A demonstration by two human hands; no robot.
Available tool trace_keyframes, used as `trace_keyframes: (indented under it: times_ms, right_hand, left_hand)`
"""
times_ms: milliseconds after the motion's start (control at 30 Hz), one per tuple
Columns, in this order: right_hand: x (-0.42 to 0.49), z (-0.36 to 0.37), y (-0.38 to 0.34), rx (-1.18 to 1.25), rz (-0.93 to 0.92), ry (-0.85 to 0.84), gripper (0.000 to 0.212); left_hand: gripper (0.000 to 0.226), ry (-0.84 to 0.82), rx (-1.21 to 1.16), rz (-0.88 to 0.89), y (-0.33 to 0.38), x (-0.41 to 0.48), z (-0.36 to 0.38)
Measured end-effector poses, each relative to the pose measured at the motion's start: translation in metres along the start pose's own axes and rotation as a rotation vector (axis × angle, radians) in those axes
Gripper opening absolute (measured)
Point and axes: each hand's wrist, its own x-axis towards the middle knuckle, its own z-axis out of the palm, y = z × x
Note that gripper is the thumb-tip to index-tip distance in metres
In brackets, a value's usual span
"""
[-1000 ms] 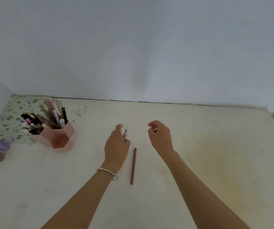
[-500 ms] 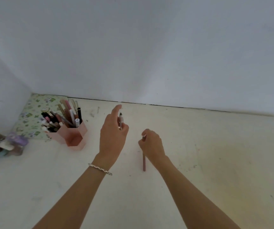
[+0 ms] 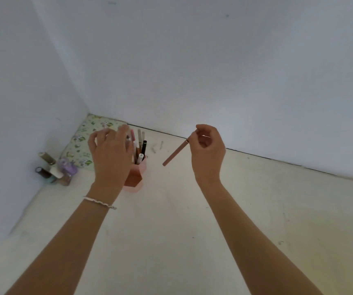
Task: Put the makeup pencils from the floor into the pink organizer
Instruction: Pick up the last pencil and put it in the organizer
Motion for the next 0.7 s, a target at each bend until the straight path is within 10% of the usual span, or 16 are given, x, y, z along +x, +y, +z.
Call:
trace_keyframes:
  times_ms: [333, 500, 700]
  right_hand:
    - [-0.012, 0.062, -0.011, 0.071, -0.138, -0.044, 0.017]
    - [-0.019, 0.080, 0.005, -0.090, -0.268, -0.193, 0.019]
    - [-0.034, 0.087, 0.035, -0.447, -0.469, -0.334, 0.009]
  left_hand:
    - [0.031, -0.194, 0.120, 0.142, -0.009, 0.000, -0.011]
    - [0.045, 0.086, -0.027, -0.038, -0.021, 0.009, -0.032]
    - [0.051, 0.037, -0.118, -0.126, -0.037, 0.017, -0.052]
